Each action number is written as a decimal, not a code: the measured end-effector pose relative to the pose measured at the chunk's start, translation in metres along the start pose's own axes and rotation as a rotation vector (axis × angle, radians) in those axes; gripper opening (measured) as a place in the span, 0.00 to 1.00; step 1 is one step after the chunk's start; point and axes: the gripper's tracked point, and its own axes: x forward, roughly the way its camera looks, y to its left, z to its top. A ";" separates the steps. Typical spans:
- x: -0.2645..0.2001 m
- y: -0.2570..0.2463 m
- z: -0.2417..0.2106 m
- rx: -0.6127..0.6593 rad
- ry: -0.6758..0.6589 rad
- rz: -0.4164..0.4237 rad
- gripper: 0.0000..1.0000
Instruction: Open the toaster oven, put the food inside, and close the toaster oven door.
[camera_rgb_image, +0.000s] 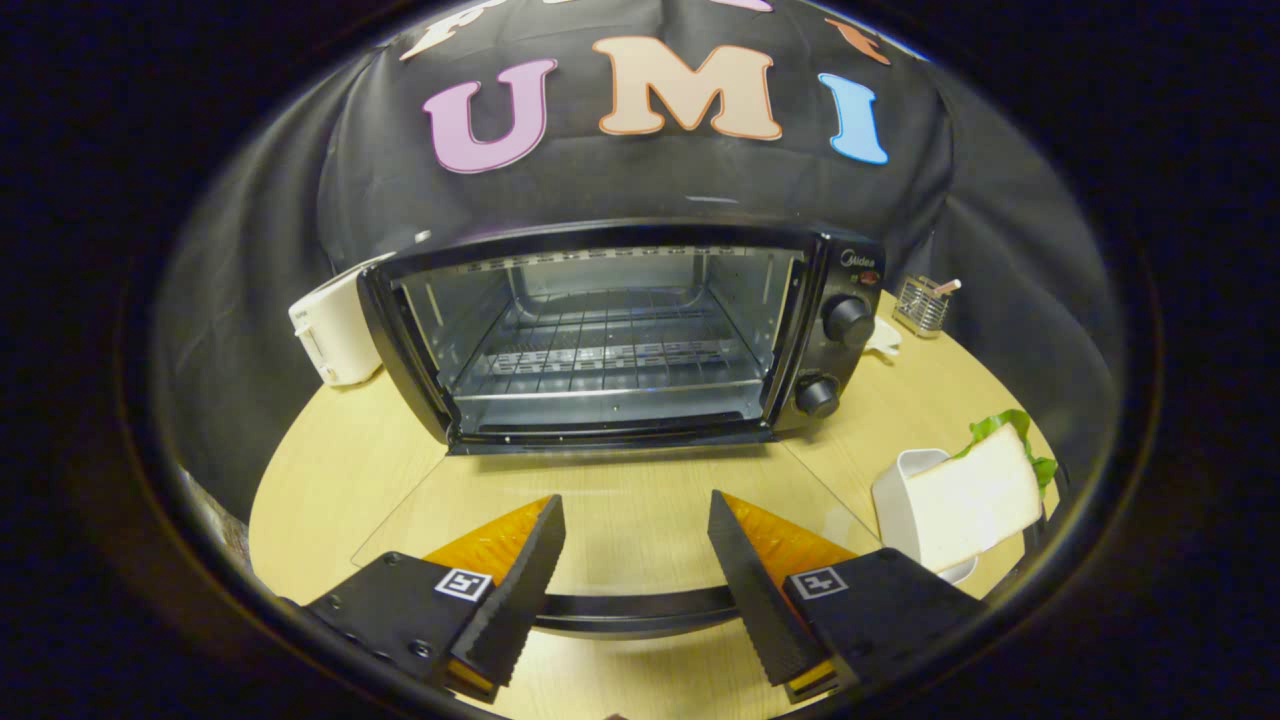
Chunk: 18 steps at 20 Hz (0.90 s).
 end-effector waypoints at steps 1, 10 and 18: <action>0.004 -0.001 -0.002 0.007 0.000 -0.001 0.92; 0.025 -0.011 -0.020 0.052 0.053 -0.010 0.92; 0.025 -0.012 -0.017 0.055 0.059 0.016 0.92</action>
